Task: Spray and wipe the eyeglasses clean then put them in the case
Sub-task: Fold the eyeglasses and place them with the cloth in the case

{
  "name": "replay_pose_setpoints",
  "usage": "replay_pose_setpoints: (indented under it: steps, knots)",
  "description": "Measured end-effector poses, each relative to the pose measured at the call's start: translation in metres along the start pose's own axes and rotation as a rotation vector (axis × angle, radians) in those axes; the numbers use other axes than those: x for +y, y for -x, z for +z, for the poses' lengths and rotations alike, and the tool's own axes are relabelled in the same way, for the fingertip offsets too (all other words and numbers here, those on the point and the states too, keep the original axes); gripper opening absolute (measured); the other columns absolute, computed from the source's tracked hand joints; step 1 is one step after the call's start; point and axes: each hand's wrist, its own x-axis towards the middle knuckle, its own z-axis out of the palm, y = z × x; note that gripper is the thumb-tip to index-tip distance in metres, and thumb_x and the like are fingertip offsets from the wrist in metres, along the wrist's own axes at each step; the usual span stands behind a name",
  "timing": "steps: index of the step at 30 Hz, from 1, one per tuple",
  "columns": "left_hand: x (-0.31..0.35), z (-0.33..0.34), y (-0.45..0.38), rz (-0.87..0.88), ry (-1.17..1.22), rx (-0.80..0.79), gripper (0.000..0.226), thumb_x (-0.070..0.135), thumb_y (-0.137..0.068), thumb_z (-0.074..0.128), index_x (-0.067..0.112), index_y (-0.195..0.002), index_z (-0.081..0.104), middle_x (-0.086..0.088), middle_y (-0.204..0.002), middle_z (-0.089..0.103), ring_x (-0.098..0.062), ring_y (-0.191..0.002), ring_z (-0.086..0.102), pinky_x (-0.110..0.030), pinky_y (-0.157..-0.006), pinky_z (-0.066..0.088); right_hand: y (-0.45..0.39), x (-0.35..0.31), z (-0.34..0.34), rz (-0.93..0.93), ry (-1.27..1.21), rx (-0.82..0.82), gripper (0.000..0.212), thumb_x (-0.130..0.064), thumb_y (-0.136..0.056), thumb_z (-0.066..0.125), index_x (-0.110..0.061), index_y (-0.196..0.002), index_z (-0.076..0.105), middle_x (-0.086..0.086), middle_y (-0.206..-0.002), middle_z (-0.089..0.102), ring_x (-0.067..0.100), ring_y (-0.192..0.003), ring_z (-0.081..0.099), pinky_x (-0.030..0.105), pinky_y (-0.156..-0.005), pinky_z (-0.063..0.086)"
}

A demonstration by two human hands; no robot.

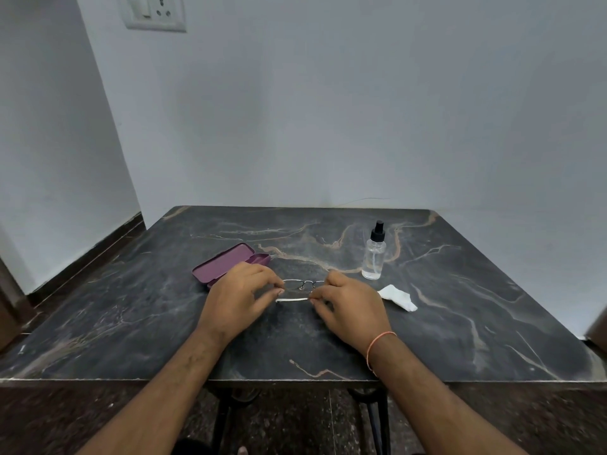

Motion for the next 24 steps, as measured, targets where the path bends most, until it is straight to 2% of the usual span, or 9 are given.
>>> replay_pose_setpoints:
  steps: [3,6,9,14,19,22,24]
  knots:
    - [0.002,0.000,0.000,-0.087,0.040,-0.039,0.031,0.037,-0.089,0.088,0.034,-0.117,0.076,0.023,-0.107,0.075,0.003,-0.097,0.063,-0.021,-0.080,0.056,0.000,-0.001,-0.001,0.028,0.025,-0.027,0.018,-0.042,-0.094,0.065,-0.031,-0.095,0.079,-0.009,-0.094,0.064,0.019,-0.082,0.070,0.035,-0.059,0.052]
    - [0.005,0.000,0.000,-0.110,0.078,-0.092,0.039,0.035,-0.091,0.086,0.036,-0.126,0.069,0.026,-0.109,0.073,0.003,-0.100,0.065,-0.013,-0.080,0.052,0.000,-0.001,-0.002,0.065,0.026,-0.057,0.020,-0.044,-0.095,0.062,-0.031,-0.095,0.077,-0.009,-0.096,0.065,0.019,-0.083,0.071,0.036,-0.063,0.055]
    - [0.008,-0.003,0.001,-0.118,0.093,-0.112,0.040,0.033,-0.092,0.084,0.037,-0.128,0.068,0.027,-0.110,0.072,0.005,-0.102,0.065,-0.008,-0.079,0.046,0.001,-0.001,-0.003,0.092,0.007,-0.078,0.018,-0.044,-0.094,0.064,-0.032,-0.097,0.077,-0.010,-0.097,0.065,0.017,-0.084,0.071,0.036,-0.065,0.056]
    - [0.009,-0.003,0.000,-0.136,0.097,-0.121,0.042,0.031,-0.093,0.084,0.037,-0.131,0.067,0.027,-0.111,0.071,0.008,-0.104,0.064,-0.006,-0.078,0.044,0.004,-0.004,-0.012,0.135,-0.059,-0.059,0.017,-0.042,-0.093,0.066,-0.034,-0.107,0.073,-0.012,-0.095,0.066,0.013,-0.086,0.069,0.038,-0.070,0.056]
    - [0.008,-0.004,0.001,-0.132,0.114,-0.135,0.043,0.030,-0.091,0.084,0.036,-0.130,0.067,0.029,-0.110,0.069,0.008,-0.105,0.064,-0.004,-0.078,0.045,0.013,-0.003,-0.020,0.174,-0.175,0.004,0.021,-0.040,-0.092,0.069,-0.038,-0.113,0.072,-0.016,-0.087,0.063,0.005,-0.083,0.064,0.031,-0.071,0.054]
    - [0.007,-0.004,0.002,-0.115,0.133,-0.143,0.045,0.028,-0.090,0.084,0.037,-0.131,0.067,0.029,-0.110,0.069,0.007,-0.106,0.064,-0.003,-0.079,0.044,0.027,0.013,-0.039,0.191,-0.108,0.105,0.021,-0.041,-0.092,0.069,-0.037,-0.112,0.073,-0.018,-0.089,0.062,0.005,-0.086,0.061,0.027,-0.075,0.052]
    - [0.007,-0.003,0.002,-0.115,0.139,-0.145,0.046,0.026,-0.089,0.083,0.036,-0.131,0.067,0.030,-0.111,0.069,0.006,-0.106,0.064,-0.003,-0.080,0.045,0.037,0.032,-0.056,0.227,-0.023,0.108,0.025,-0.042,-0.092,0.068,-0.035,-0.116,0.073,-0.017,-0.096,0.061,0.008,-0.094,0.059,0.029,-0.077,0.054]
